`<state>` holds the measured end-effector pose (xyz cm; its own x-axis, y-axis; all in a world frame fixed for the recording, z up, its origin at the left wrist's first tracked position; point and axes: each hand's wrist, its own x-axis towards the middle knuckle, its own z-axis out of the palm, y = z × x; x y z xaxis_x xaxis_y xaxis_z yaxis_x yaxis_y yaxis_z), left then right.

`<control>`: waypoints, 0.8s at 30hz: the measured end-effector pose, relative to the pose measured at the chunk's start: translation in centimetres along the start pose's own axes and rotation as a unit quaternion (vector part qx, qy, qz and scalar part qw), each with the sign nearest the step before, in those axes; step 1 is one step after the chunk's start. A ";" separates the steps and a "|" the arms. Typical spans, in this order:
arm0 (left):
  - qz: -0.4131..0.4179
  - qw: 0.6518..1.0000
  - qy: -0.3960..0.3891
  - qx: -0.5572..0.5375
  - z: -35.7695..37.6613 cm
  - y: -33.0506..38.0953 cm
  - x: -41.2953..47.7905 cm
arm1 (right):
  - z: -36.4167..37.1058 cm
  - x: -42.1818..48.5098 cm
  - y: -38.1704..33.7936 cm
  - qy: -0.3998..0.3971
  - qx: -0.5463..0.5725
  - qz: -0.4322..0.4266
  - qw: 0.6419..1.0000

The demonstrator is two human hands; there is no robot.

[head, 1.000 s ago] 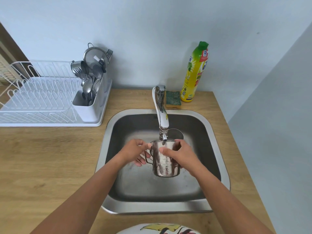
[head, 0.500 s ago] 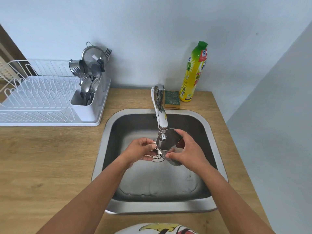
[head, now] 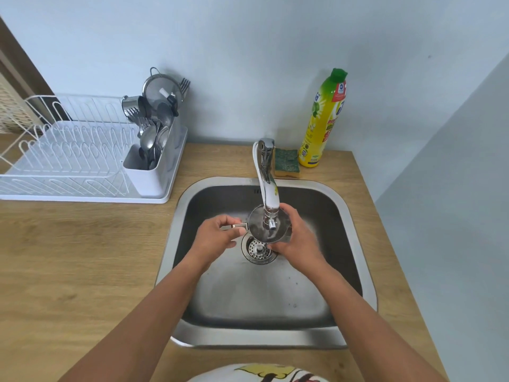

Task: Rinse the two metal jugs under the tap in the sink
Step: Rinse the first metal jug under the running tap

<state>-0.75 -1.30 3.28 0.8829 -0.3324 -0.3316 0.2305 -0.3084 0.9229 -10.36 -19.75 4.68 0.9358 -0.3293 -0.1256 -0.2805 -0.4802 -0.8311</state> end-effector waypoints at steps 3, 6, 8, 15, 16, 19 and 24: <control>0.031 0.994 0.045 0.094 -1.0 0.2 -0.2 | 0.8 0.5 -0.3 -0.012 0.021 0.018 1.000; 0.068 0.974 0.081 0.198 -2.0 1.6 -1.0 | 2.0 0.8 -0.3 -0.040 0.058 0.050 0.996; 0.087 0.956 0.087 0.266 -2.5 2.8 -1.7 | 2.6 1.0 0.2 -0.061 0.083 0.059 0.993; 0.054 0.922 0.044 0.381 -3.6 3.7 -2.4 | 2.4 -0.2 0.2 -0.133 0.138 0.089 0.977; 0.042 0.932 0.029 0.360 -3.7 3.3 -2.4 | 2.2 -0.5 0.1 -0.138 0.145 0.097 0.975; -0.015 0.966 -0.025 0.255 -3.5 2.1 -2.3 | 1.6 -1.4 0.5 -0.137 0.152 0.123 0.971; -0.092 0.984 -0.135 0.074 -1.9 0.2 -2.4 | -0.2 -2.4 1.1 -0.112 0.126 0.113 0.979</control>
<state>-2.08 1.17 4.62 0.6865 -0.4772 -0.5486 0.2970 -0.5046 0.8106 -13.00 -19.67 4.17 0.8876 -0.2040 -0.4129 -0.4496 -0.1900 -0.8728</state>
